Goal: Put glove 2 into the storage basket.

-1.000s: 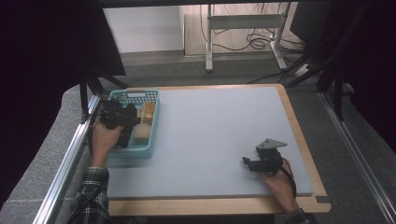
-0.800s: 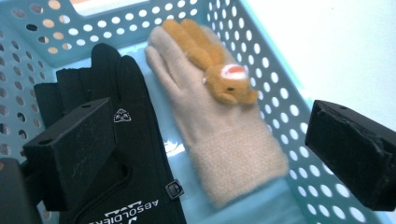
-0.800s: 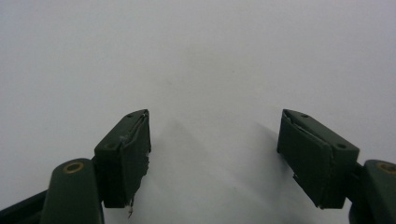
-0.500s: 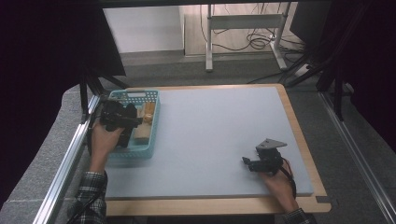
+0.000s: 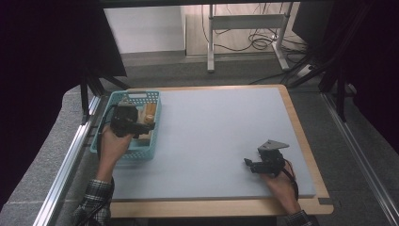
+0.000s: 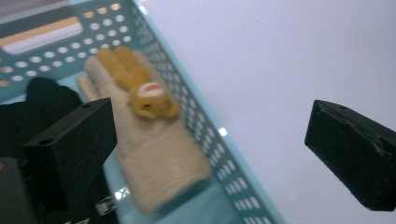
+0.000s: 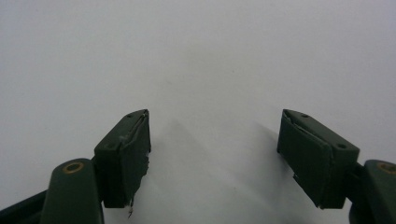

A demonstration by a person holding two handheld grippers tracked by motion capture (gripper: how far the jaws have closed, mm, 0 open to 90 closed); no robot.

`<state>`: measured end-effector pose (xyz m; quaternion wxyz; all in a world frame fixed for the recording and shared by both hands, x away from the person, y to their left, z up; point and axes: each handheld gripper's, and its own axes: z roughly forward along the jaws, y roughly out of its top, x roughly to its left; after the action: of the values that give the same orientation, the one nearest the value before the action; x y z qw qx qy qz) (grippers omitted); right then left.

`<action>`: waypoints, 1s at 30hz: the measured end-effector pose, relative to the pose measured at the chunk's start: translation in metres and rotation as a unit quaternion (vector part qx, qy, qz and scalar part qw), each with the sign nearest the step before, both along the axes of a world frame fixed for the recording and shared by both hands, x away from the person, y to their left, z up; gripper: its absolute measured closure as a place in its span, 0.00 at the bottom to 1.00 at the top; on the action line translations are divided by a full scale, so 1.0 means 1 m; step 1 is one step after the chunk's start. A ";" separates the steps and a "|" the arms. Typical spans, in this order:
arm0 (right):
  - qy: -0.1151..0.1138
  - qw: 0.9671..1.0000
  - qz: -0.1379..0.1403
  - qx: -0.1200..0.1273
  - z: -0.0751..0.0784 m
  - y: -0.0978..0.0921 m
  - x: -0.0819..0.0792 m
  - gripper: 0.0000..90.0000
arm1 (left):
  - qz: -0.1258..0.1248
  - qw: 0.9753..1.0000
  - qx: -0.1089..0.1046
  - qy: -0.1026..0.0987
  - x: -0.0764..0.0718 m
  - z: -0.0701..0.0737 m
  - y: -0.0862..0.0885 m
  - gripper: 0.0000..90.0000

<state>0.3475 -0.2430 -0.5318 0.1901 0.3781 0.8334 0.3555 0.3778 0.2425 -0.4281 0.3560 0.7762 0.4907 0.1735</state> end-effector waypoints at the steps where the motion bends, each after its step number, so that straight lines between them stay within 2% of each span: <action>1: 0.000 1.000 0.000 0.000 0.000 0.000 0.000 0.28 | -0.004 1.000 0.001 0.000 0.000 -0.001 -0.003 0.03; 12: 0.000 1.000 -0.001 0.000 0.000 0.000 0.000 0.28 | -0.042 0.999 -0.013 -0.006 -0.007 -0.007 -0.036 0.03; 22: 0.000 1.000 0.000 0.000 0.000 0.000 0.000 0.28 | -0.086 0.996 -0.026 -0.013 -0.018 -0.014 -0.070 0.03; 27: 0.000 1.000 0.000 -0.001 0.000 0.000 0.000 0.28 | -0.104 0.994 -0.028 -0.012 -0.024 -0.024 -0.086 0.03; 30: 0.000 1.000 0.000 -0.001 0.000 0.000 0.000 0.28 | -0.114 0.993 -0.036 -0.011 -0.028 -0.029 -0.094 0.03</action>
<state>0.3477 -0.2430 -0.5316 0.1904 0.3778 0.8338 0.3546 0.3503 0.1485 -0.4576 0.4062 0.8119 0.4010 0.1226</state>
